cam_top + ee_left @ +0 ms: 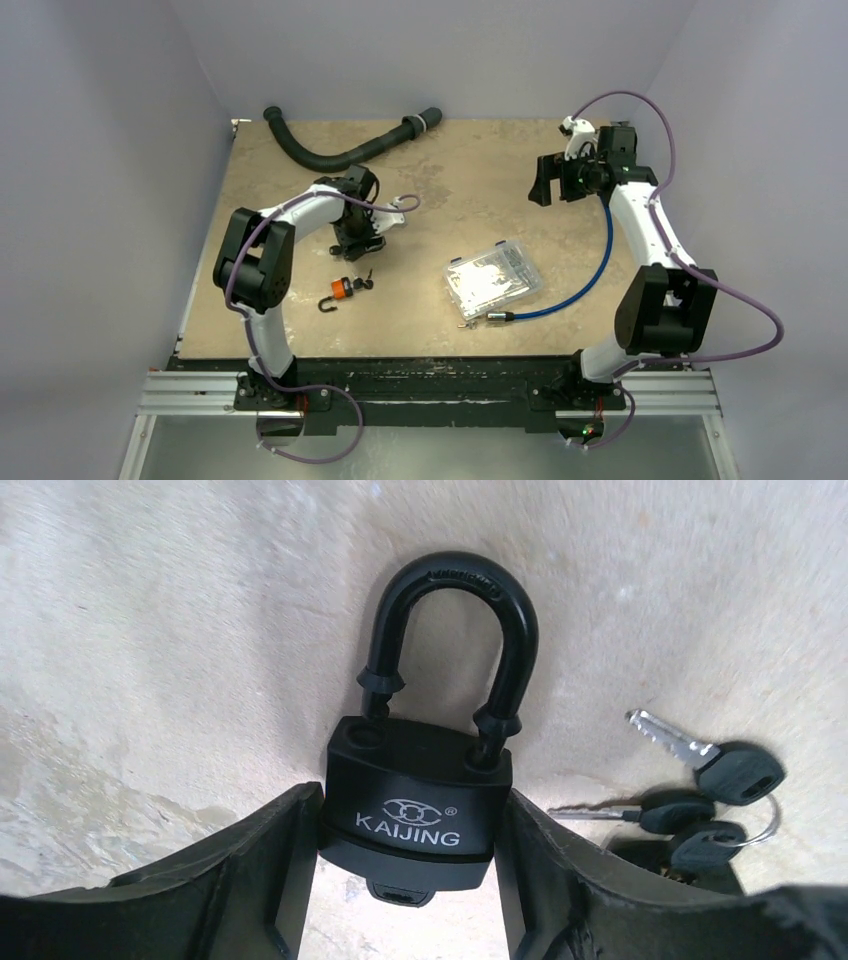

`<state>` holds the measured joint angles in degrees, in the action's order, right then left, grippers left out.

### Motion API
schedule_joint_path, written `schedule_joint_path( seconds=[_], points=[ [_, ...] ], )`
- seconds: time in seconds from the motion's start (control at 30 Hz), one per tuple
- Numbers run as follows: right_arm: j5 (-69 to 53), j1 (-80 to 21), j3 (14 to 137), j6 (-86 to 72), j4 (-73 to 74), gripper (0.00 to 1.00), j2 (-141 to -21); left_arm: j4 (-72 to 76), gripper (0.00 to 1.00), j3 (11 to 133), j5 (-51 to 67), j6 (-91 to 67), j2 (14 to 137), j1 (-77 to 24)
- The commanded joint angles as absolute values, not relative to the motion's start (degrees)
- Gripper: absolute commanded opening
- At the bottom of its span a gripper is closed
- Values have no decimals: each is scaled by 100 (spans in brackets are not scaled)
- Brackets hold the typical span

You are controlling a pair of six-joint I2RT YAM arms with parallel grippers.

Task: Lock with the key
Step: Pick up the lock from the center of the board.

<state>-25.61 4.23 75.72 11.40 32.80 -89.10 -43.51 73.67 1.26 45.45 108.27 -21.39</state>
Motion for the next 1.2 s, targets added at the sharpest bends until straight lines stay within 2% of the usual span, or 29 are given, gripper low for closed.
schedule_joint_path(
  seconds=[0.0,0.2,0.43,0.57,0.7,0.97,1.17],
  points=[
    [-2449,413,7586,940,2926,99,-8550,-4274,40,8073,614,3660,10800,-2140],
    [-2449,413,7484,660,2523,99,-8382,-4103,24,8832,880,2399,10697,-2136],
    [-2659,413,7363,-140,1833,99,-8063,-3593,23,9778,568,460,10563,-2136],
    [-2873,405,7356,-599,1572,99,-7967,-3462,14,10266,41,-1053,10578,-2127],
    [-3053,337,7220,-1084,1162,99,-7847,-3301,13,10398,-275,-2167,10477,-2113],
    [-2923,-584,7046,-2031,305,99,-7958,-2179,16,10088,1185,-4010,10266,-1870],
    [-2622,-1281,7129,-2595,-145,99,-8344,-1380,15,9801,1566,-5308,10155,-1837]
  ],
)
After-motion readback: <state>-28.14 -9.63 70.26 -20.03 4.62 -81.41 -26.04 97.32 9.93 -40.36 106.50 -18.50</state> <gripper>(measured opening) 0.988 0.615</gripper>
